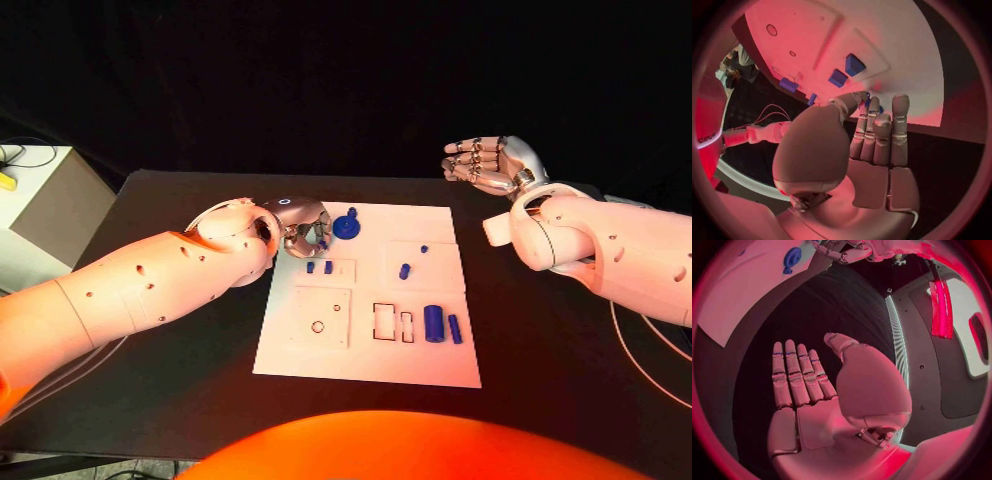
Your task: Assemble the parts on the task board
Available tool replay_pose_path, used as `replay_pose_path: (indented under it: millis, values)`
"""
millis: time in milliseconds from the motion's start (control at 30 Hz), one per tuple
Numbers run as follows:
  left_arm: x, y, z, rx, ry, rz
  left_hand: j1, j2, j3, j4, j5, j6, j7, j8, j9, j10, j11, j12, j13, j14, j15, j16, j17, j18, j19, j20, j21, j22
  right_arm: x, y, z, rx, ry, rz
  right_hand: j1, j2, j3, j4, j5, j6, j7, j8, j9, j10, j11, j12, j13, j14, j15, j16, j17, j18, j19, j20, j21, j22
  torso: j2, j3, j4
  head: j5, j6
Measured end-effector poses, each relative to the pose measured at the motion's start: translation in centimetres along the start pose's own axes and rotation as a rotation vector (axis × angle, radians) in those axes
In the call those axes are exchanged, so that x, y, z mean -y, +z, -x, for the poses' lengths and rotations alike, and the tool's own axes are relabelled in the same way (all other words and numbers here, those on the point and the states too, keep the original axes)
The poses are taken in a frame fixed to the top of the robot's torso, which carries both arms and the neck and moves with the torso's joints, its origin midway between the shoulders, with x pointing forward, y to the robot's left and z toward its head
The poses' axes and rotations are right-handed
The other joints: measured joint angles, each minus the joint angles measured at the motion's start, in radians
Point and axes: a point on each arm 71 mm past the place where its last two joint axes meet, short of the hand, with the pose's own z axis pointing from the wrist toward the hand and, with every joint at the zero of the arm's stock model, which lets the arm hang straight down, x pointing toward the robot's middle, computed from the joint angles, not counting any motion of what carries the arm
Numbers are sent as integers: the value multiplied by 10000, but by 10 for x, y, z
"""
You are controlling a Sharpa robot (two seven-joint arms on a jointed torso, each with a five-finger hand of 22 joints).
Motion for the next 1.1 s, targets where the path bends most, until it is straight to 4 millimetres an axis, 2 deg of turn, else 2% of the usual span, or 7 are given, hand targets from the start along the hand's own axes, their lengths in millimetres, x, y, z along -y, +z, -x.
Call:
replay_pose_path:
  millis: [133,400,767,900,1100]
  values:
    - [0,0,0,-26,10,-6,0,0,0,0,0,2,3,-2,15,38,33,-6,24,0,0,41,19,0,0,0,0,3,0,0,0,-2,0,-1,0,0,0,0,0,0,0,0,0,0,0,0,0,0,0,0,1,1,0,0,0,0,0,0,1,-1,0]
    - [1,-1,0,-33,21,-36,-36,-39,-142,-82,-35,307,-90,-48,95,290,-145,62,188,76,-74,127,164,1,0,0,14,111,0,0,0,-10,3,-1,0,0,0,0,0,0,0,0,1,0,0,0,0,0,0,0,1,0,0,0,0,0,-1,-5,7,-3,0]
    - [2,-1,0,-28,41,-45,10,-18,-280,-136,4,347,-130,9,171,326,-181,248,378,111,-108,195,220,2,-39,-38,40,122,0,0,0,-17,4,-6,0,0,4,-4,0,0,0,0,-6,0,0,0,0,0,0,0,-17,-1,0,0,0,0,0,-6,4,1,0]
    - [2,-1,-1,-28,45,-45,45,24,-396,-189,5,280,-111,9,184,126,-223,560,610,110,-108,259,240,2,-75,-74,39,146,0,0,0,-23,6,-6,0,0,29,-29,-1,0,0,0,-16,0,0,0,0,0,0,0,-29,0,0,0,0,0,0,-6,4,-1,0]
    - [3,0,-2,-48,46,-31,4,143,-444,-164,5,168,-71,-52,193,-309,-159,1062,968,110,-109,262,190,1,-85,-84,39,143,0,1,-1,-33,9,-7,0,0,29,-29,-1,0,0,0,-16,0,0,0,0,0,0,0,-29,0,0,0,0,0,1,-6,1,-7,0]
